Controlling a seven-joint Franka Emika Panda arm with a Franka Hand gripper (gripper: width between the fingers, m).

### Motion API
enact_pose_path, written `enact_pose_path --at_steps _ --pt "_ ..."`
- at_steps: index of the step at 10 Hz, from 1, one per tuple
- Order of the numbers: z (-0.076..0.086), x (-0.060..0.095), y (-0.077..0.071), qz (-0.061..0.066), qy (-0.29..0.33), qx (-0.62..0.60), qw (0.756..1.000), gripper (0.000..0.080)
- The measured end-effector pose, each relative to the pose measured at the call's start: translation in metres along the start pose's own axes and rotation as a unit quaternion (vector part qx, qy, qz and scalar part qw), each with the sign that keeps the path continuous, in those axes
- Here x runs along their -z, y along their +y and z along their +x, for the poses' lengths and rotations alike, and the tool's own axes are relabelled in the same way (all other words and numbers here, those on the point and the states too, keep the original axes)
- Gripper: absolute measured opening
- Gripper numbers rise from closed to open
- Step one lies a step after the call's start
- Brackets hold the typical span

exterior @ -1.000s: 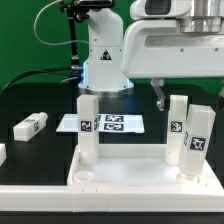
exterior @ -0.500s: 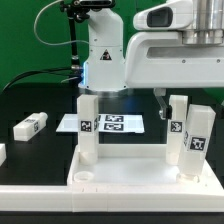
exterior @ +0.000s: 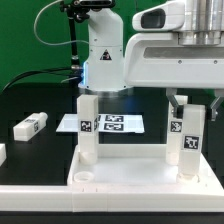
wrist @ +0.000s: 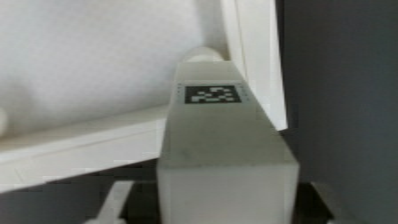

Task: Assemble desk

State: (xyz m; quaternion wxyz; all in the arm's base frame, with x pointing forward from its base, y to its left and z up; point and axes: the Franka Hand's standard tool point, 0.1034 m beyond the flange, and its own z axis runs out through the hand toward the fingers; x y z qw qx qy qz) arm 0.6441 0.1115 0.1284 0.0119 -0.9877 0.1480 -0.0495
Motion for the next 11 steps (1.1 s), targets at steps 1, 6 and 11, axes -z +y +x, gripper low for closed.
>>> enact_pose_path --at_steps 1,6,11 --pt "-0.0001 -0.0001 0.0001 0.000 0.000 -0.026 1.000 0.0288" --pt "0.0018 -0.0012 0.0063 0.001 -0.006 -0.267 0.964 0.0288" --pt "-0.0027 -0.0025 0.0074 0.033 -0.027 -0.558 0.829 0.0291"
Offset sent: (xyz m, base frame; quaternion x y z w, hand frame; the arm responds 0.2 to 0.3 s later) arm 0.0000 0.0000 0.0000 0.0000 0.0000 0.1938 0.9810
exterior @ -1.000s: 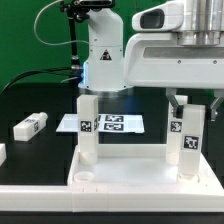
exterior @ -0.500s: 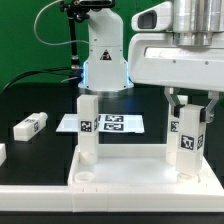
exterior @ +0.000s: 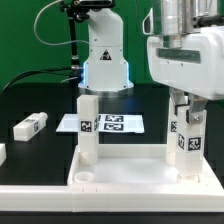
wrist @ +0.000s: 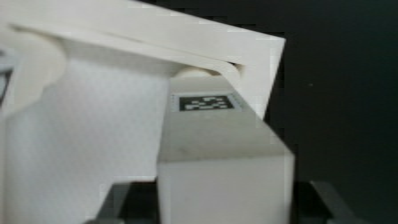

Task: Assemble desk

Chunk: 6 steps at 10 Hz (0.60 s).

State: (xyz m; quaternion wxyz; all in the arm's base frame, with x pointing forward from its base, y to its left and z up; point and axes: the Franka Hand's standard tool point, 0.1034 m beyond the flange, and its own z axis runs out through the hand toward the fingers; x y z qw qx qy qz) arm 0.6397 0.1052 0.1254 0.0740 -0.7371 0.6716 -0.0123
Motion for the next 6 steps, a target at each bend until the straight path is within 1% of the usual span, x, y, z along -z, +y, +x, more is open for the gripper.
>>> enact_pose_path --at_steps 3,4,5,6 --pt "-0.0009 -0.0011 0.0006 -0.001 0.000 -0.025 1.000 0.0303" --pt "-0.0009 -0.0012 0.0007 -0.001 0.000 -0.013 1.000 0.0481" --pt "-0.0009 -0.0013 0.0007 -0.001 0.000 0.012 1.000 0.0617" --pt "-0.0019 -0.0017 0.0022 -0.011 0.003 0.089 0.996 0.0617"
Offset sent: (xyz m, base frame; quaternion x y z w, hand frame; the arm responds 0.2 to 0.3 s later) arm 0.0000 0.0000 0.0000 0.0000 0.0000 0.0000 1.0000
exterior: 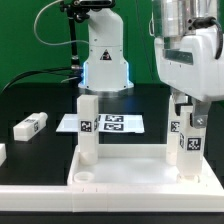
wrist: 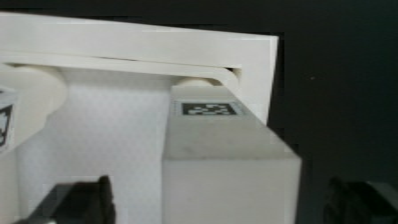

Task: Assemble desk

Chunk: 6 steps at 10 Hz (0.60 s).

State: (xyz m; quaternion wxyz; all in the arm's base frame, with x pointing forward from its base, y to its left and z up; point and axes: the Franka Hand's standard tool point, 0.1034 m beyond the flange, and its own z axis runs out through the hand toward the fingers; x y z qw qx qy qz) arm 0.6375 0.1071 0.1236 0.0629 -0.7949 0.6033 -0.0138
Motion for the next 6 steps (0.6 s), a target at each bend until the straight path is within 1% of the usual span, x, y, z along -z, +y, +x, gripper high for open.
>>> enact_pose_path --at_steps 1,2,3,4,6 --pt "-0.0053 -0.0019 -0.0009 -0.003 0.004 0.086 0.996 0.0640" --pt "-0.0137 -0.0027 -0.0018 -0.001 0.004 0.152 0.988 0.0647" --pt "-0.0129 -0.0032 -0.0013 0.009 0.008 0.169 0.986 0.0647" --pt "-0.0114 -0.0038 -0.0013 0.008 0.008 0.193 0.981 0.0649" --pt "-0.0110 -0.0040 -0.0014 0.007 0.009 0.271 0.962 0.0649"
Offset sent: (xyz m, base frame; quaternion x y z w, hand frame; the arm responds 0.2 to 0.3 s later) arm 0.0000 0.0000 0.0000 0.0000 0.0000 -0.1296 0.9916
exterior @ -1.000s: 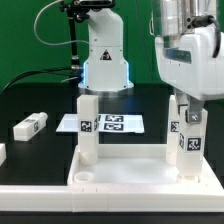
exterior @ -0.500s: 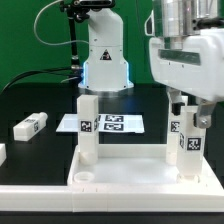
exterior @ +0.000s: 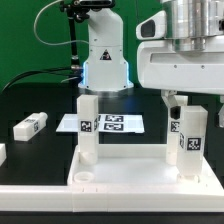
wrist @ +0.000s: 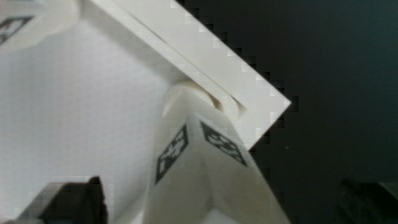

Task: Assemble desk

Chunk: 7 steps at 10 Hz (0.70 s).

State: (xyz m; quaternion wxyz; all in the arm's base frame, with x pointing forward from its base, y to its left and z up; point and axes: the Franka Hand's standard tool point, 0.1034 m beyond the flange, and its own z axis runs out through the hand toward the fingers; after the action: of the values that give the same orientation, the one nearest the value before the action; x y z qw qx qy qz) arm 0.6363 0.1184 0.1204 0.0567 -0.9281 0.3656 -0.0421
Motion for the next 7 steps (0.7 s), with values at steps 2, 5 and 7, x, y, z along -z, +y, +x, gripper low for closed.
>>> enact_pose_path --at_steps 2,5,7 --pt "0.0016 -0.0012 0.0009 -0.018 0.006 0.177 0.984 0.0649" --pt "0.0005 -0.0061 0.0024 -0.023 0.005 0.247 0.969 0.0649" --pt "0.0003 -0.0064 0.0024 -0.023 0.004 0.231 0.973 0.0554"
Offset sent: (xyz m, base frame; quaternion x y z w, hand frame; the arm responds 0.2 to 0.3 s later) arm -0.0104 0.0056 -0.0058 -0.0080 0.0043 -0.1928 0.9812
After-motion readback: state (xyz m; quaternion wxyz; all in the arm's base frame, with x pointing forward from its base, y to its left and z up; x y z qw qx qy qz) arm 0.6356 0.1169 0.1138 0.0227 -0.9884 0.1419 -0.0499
